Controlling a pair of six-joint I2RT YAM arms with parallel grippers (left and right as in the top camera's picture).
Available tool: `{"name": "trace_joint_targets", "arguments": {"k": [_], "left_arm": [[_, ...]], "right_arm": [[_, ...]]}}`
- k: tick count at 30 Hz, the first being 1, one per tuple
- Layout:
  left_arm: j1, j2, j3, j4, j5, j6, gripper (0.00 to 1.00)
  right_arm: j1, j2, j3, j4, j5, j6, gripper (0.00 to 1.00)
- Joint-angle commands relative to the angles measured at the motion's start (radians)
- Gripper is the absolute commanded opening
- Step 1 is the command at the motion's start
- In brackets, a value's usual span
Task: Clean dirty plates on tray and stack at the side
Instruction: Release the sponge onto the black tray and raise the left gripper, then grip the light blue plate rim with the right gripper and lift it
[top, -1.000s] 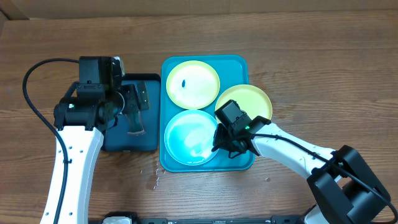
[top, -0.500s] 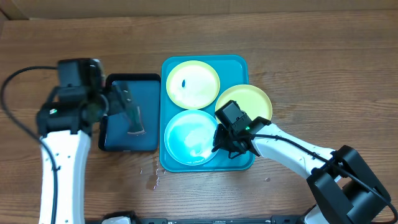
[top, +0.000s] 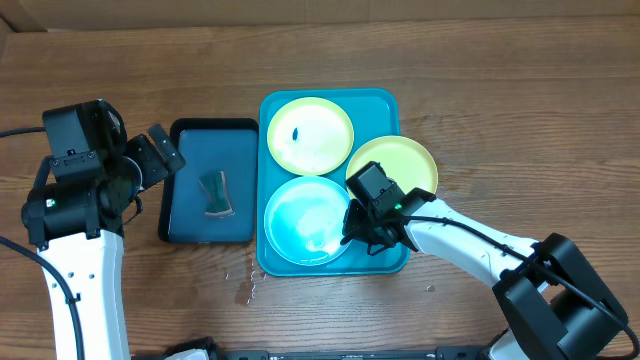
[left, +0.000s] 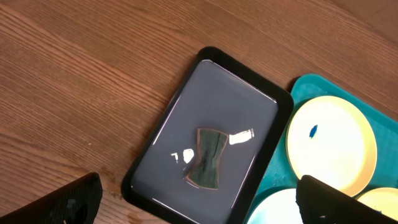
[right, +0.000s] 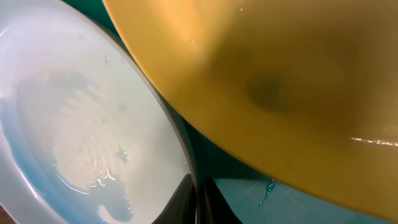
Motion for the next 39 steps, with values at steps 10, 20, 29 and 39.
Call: {"name": "trace_joint_targets", "arguments": {"k": [10, 20, 29, 39], "left_arm": [[0.004, 0.007, 0.018, 0.0, -0.011, -0.024, 1.0], [0.004, 0.007, 0.018, 0.0, -0.011, -0.024, 1.0], [0.004, 0.007, 0.018, 0.0, -0.011, -0.024, 1.0], [0.004, 0.007, 0.018, 0.001, -0.011, -0.024, 1.0]], "right_arm": [[0.003, 0.006, -0.023, -0.003, 0.018, -0.001, 0.04], [0.003, 0.006, -0.023, 0.007, 0.026, -0.001, 0.15], [0.003, 0.006, -0.023, 0.003, -0.005, -0.002, 0.04], [0.003, -0.084, -0.018, -0.013, -0.11, -0.029, 0.04]]}}
